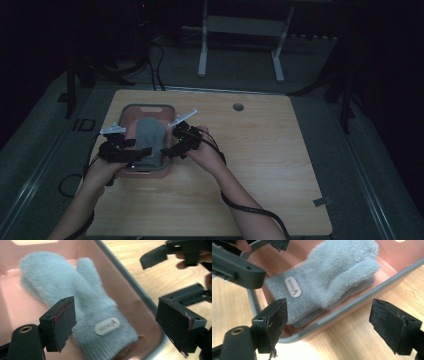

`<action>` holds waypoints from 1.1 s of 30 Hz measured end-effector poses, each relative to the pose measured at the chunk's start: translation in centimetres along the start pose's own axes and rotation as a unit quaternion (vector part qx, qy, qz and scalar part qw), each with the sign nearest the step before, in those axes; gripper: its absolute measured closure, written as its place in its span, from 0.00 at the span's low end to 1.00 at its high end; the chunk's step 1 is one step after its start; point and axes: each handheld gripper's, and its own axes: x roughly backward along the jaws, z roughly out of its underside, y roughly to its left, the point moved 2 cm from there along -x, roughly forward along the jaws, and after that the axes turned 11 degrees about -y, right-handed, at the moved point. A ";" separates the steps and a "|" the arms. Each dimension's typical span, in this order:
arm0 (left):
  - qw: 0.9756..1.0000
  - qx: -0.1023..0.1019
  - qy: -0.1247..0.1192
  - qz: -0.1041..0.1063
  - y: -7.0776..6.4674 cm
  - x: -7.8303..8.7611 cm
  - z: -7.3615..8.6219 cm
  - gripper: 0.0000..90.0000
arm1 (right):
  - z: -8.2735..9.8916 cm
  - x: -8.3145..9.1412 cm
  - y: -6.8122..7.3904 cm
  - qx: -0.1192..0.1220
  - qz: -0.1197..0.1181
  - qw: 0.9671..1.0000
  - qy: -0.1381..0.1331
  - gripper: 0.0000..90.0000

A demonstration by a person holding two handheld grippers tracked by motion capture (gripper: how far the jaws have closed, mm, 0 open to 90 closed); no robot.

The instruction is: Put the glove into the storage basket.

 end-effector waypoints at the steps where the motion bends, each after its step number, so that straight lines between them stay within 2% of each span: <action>1: 1.000 -0.002 0.001 0.006 -0.3 0.1 0.1 0.19 | 0.1 0.2 0.1 0.002 0.000 1.000 -0.003 0.17; 5: 1.000 -0.017 0.001 0.021 -1.5 0.6 0.9 0.19 | 0.7 1.0 0.4 0.011 -0.004 1.000 -0.003 0.17; 10: 0.999 -0.039 -0.006 0.028 -2.6 1.6 1.9 0.19 | 1.5 1.9 0.6 0.014 -0.007 1.000 -0.007 0.17; 12: 0.998 -0.040 -0.006 0.039 -3.0 2.0 2.5 0.19 | 2.0 2.2 0.5 0.016 -0.007 1.000 -0.003 0.17; 14: 0.997 -0.056 -0.001 0.044 -3.4 2.2 3.1 0.19 | 2.5 2.6 0.4 0.014 -0.006 1.000 -0.008 0.17; 22: 0.996 -0.065 -0.021 0.064 -4.6 3.3 5.1 0.19 | 4.7 3.1 0.4 0.008 -0.003 1.000 -0.001 0.17; 24: 0.994 -0.072 -0.023 0.084 -5.1 3.6 5.8 0.19 | 5.3 3.0 0.3 0.006 -0.004 1.000 0.002 0.17; 26: 0.992 -0.080 -0.020 0.095 -5.5 3.7 6.4 0.19 | 5.9 2.9 0.2 0.005 -0.005 1.000 0.008 0.17; 27: 0.992 -0.080 -0.020 0.095 -5.5 3.7 6.4 0.19 | 5.9 2.9 0.2 0.005 -0.005 1.000 0.008 0.17; 28: 0.991 -0.084 -0.013 0.105 -5.7 3.7 7.1 0.19 | 6.2 2.8 0.2 0.006 -0.005 1.000 0.011 0.17; 33: 0.990 -0.081 0.002 0.116 -5.9 2.9 9.0 0.19 | 7.7 2.3 0.0 0.007 -0.008 1.000 0.024 0.17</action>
